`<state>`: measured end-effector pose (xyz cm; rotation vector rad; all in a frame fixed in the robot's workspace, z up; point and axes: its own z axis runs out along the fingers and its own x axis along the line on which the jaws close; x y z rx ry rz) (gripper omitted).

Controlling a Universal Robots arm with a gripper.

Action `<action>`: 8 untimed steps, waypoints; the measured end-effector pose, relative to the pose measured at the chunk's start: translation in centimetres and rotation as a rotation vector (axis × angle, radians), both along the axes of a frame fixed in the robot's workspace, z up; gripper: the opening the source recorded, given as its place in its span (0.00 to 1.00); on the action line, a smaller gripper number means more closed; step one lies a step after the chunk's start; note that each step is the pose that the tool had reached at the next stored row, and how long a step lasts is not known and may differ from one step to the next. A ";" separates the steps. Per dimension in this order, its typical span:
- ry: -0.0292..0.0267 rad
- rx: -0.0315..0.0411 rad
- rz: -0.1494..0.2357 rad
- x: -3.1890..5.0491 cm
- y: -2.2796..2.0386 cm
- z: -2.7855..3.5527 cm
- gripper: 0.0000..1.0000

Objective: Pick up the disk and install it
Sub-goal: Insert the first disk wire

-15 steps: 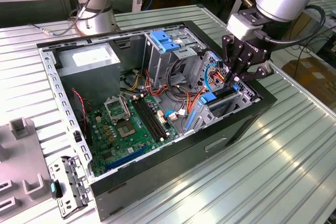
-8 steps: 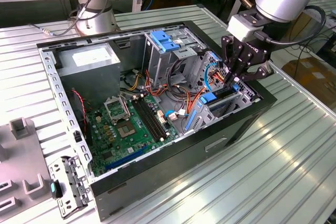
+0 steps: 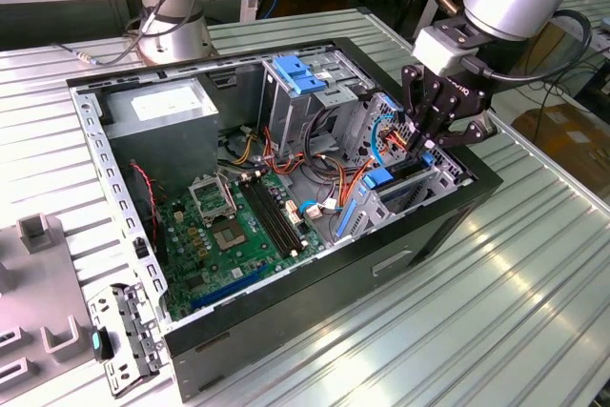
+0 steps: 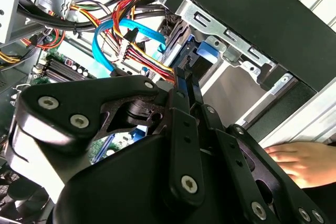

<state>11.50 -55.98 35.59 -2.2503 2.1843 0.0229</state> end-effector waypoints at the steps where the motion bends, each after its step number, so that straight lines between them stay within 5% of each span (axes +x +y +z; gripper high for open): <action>1: 0.0000 0.0001 0.000 0.00 0.01 -0.04 0.16; 8: 0.0000 -0.0001 -0.040 0.10 0.16 -0.56 0.16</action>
